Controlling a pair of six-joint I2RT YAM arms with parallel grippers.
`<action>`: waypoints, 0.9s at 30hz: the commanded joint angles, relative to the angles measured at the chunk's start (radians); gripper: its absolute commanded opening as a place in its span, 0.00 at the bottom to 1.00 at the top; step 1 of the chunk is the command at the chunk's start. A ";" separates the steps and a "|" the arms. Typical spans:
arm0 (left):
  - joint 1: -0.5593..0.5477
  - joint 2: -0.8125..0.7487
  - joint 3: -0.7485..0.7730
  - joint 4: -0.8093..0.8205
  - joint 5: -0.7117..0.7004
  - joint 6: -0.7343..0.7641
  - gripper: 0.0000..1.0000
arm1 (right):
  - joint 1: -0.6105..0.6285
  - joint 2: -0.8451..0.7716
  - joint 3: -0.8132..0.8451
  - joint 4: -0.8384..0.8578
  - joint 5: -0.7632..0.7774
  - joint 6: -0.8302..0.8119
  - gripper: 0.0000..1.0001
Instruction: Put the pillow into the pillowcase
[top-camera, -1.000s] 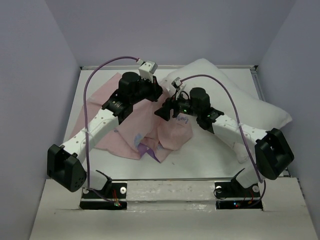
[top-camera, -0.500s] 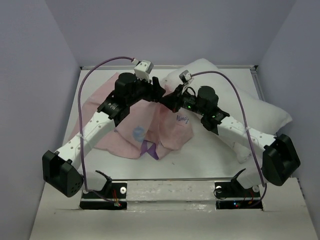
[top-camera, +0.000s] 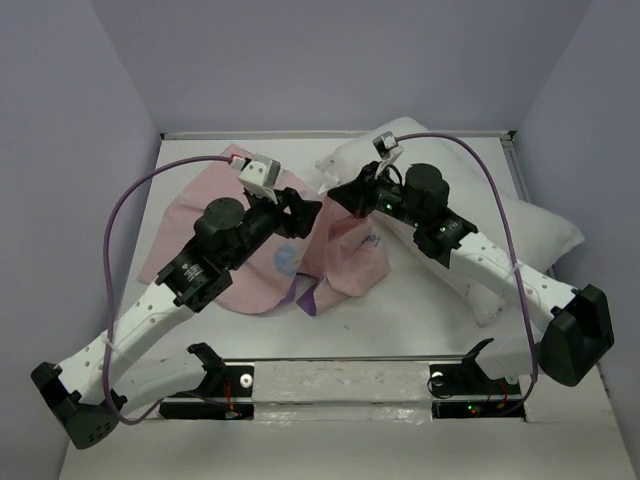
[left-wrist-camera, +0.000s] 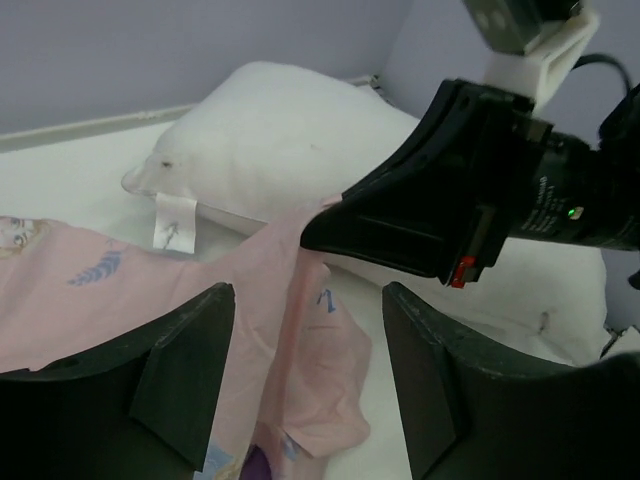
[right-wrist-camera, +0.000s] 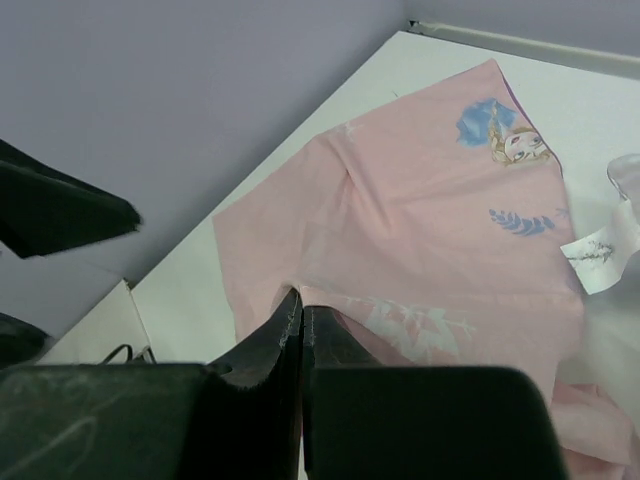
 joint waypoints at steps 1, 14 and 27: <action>-0.029 0.084 -0.039 0.062 -0.074 -0.001 0.73 | -0.008 -0.013 0.065 -0.025 0.015 0.026 0.00; -0.077 0.262 0.001 0.168 -0.184 0.108 0.80 | -0.008 -0.020 0.106 -0.077 -0.049 0.043 0.00; -0.081 0.281 -0.045 0.438 -0.344 0.229 0.08 | -0.008 -0.043 0.122 -0.212 -0.032 0.040 0.00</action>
